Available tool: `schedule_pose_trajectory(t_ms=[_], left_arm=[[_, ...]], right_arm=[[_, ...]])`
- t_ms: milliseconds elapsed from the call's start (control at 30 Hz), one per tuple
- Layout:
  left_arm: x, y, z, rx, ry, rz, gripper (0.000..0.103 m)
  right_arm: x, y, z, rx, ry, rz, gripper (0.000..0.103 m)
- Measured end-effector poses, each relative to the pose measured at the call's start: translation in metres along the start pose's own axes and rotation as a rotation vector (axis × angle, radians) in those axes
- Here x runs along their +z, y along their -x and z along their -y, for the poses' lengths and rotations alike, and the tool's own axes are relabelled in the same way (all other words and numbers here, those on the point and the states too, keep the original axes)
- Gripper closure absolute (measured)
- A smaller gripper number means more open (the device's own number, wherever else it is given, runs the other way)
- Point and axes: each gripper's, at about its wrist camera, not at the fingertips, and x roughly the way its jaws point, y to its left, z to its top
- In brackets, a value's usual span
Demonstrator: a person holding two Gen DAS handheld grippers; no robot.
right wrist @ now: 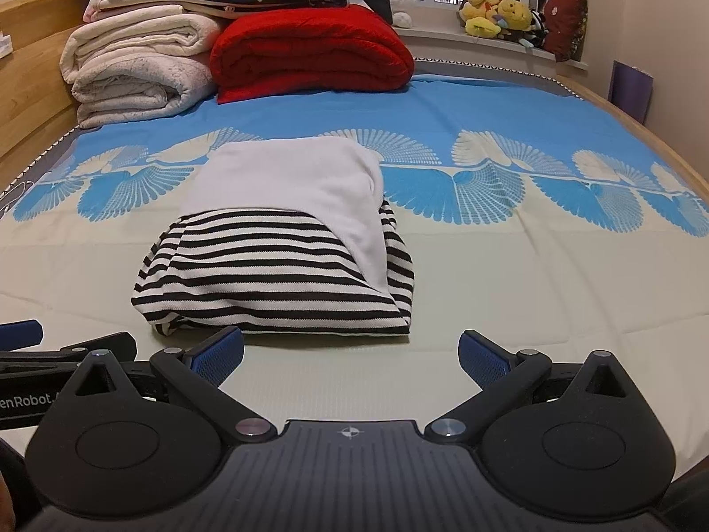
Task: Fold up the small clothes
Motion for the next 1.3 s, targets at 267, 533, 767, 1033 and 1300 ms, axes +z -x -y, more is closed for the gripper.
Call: schedule_pose_trajectory(t_ms=[267, 533, 767, 1033, 1300], left_arm=[[-0.0001, 0.0004, 0.0002, 0.000, -0.001, 0.001, 0.000], [-0.0002, 0.0004, 0.0006, -0.001, -0.003, 0.001, 0.000], [-0.0002, 0.0005, 0.0006, -0.002, -0.003, 0.000, 0.000], [-0.0009, -0.0009, -0.0008, -0.009, -0.007, -0.002, 0.000], [-0.0006, -0.0014, -0.0013, -0.012, -0.006, -0.005, 0.000]], right_arm=[[-0.0001, -0.0001, 0.0000, 0.000, -0.002, -0.002, 0.001], [-0.0003, -0.0004, 0.0005, 0.001, -0.003, -0.002, 0.001], [-0.0003, -0.0003, 0.0006, 0.001, -0.002, -0.002, 0.001], [-0.0002, -0.0003, 0.0008, 0.001, -0.002, -0.002, 0.001], [-0.0001, -0.0003, 0.0006, 0.001, -0.002, -0.003, 0.001]])
